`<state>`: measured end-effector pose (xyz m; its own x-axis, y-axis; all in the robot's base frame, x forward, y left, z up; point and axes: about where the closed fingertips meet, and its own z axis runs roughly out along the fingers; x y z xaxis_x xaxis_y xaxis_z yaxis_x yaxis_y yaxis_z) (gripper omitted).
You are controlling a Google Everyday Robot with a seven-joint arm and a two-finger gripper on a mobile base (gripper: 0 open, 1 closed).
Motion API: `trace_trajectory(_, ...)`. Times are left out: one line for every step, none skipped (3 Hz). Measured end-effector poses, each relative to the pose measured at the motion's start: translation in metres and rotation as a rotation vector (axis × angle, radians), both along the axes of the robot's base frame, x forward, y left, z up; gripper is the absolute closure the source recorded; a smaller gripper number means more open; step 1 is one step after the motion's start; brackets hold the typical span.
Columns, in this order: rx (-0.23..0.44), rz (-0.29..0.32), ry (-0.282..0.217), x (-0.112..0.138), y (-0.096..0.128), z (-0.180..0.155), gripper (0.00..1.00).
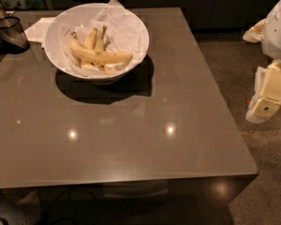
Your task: Pick banana from white bowl
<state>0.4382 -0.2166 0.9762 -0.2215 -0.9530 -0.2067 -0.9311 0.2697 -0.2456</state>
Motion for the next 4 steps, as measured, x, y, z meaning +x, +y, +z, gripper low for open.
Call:
trace_trajectory(0.008, -0.007, -0.004, 0.003, 0.003, 0.004, 0.0)
trace_trajectory(0.005, -0.001, 0.004, 0.017, 0.013, 0.009, 0.0)
trace_trajectory(-0.01, 0.045, 0.024, 0.038, 0.034, 0.01, 0.0)
trace_trajectory(-0.005, 0.047, 0.007, 0.04, 0.036, 0.012, 0.0)
